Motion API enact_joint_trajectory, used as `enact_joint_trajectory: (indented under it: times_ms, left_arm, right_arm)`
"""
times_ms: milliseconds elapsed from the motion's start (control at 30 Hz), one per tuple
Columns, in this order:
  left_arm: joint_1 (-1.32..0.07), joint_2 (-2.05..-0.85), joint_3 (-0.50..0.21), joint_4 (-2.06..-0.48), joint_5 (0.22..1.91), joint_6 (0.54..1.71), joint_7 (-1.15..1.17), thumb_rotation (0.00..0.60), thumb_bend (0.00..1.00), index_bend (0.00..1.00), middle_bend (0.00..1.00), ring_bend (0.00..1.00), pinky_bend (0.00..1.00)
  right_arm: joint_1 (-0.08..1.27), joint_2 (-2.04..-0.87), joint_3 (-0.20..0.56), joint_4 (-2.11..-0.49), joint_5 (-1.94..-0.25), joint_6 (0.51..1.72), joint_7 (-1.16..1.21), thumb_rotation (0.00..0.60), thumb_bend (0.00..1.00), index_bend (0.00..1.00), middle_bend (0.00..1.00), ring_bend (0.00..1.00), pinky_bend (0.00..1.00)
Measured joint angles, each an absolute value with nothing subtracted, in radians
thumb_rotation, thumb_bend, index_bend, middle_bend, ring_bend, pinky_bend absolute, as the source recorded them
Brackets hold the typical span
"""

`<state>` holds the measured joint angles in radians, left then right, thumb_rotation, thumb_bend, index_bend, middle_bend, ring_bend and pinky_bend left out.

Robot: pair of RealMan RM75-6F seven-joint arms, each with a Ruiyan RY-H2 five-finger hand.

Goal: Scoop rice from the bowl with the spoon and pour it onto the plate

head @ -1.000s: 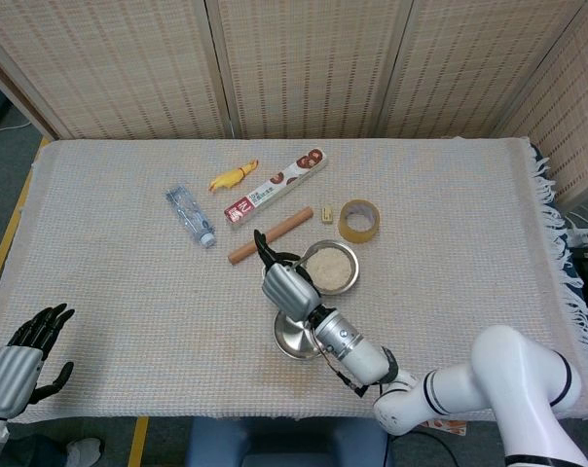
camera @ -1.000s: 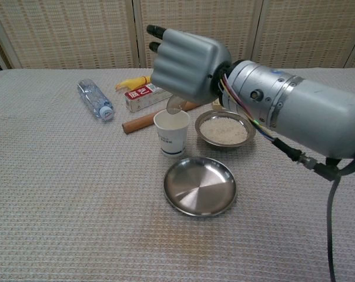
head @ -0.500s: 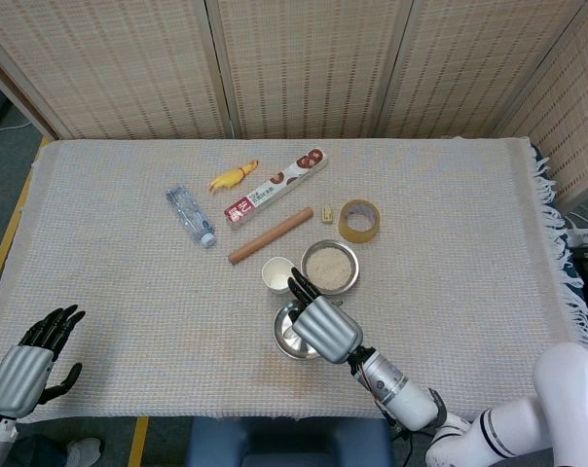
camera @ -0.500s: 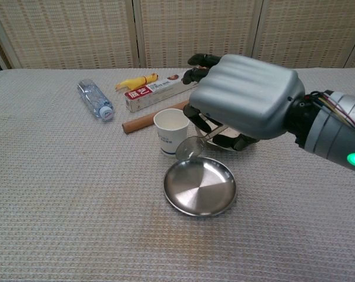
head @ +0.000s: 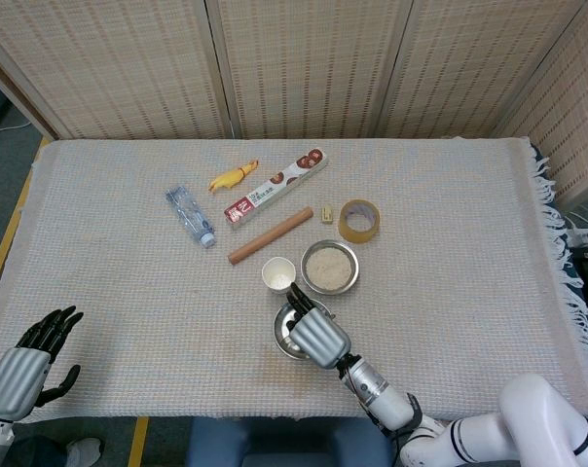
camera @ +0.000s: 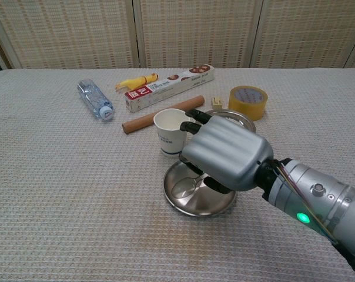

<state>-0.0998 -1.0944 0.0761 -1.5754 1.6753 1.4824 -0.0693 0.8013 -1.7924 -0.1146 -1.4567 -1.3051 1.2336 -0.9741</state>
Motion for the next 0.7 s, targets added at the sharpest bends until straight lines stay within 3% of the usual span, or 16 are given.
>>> enact_joint_trajectory:
  times_ms: [67, 200, 267, 533, 700]
  left_arm:
    - [-0.098, -1.093, 0.077, -1.574, 1.676, 1.485, -0.073, 0.600, 0.41, 0.00, 0.00, 0.01, 0.16]
    - [-0.096, -1.091, 0.078, -1.572, 1.675, 1.487, -0.080, 0.600, 0.41, 0.00, 0.00, 0.01, 0.16]
    - [-0.096, -1.089, 0.078, -1.573, 1.675, 1.488, -0.083, 0.600, 0.41, 0.00, 0.00, 0.02, 0.16]
    - [-0.091, -1.088, 0.082, -1.577, 1.688, 1.499, -0.072, 0.600, 0.41, 0.00, 0.00, 0.03, 0.16]
    - [-0.086, -1.086, 0.082, -1.577, 1.690, 1.510, -0.074, 0.600, 0.41, 0.00, 0.00, 0.03, 0.17]
  right_arm:
    - [0.791, -1.805, -0.103, -1.445, -1.304, 1.220, -0.989, 0.600, 0.35, 0.49, 0.48, 0.05, 0.00]
    - [0.778, -1.808, -0.089, -1.444, -1.294, 1.206, -1.026, 0.600, 0.35, 0.17, 0.36, 0.00, 0.00]
    - [0.773, -1.809, -0.081, -1.448, -1.285, 1.191, -1.038, 0.600, 0.35, 0.09, 0.33, 0.00, 0.00]
    - [0.759, -1.798, -0.055, -1.459, -1.315, 1.171, -1.010, 0.600, 0.29, 0.04, 0.30, 0.00, 0.00]
    - [0.729, -1.746, -0.051, -1.526, -1.349, 1.232, -1.001, 0.600, 0.27, 0.03, 0.24, 0.00, 0.00]
